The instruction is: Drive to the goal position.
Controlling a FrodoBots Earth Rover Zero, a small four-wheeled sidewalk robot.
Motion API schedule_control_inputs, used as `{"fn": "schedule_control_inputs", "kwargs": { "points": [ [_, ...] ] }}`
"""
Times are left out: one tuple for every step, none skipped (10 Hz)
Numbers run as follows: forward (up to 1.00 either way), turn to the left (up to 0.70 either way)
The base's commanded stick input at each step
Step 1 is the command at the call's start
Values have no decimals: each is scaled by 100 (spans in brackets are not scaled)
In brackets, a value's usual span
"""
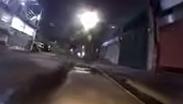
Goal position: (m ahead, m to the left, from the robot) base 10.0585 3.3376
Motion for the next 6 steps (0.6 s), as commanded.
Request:
{"fn": "schedule_control_inputs", "kwargs": {
  "points": [
    [70,0],
    [70,0],
    [70,0],
    [70,0],
    [70,0],
    [70,0]
  ]
}}
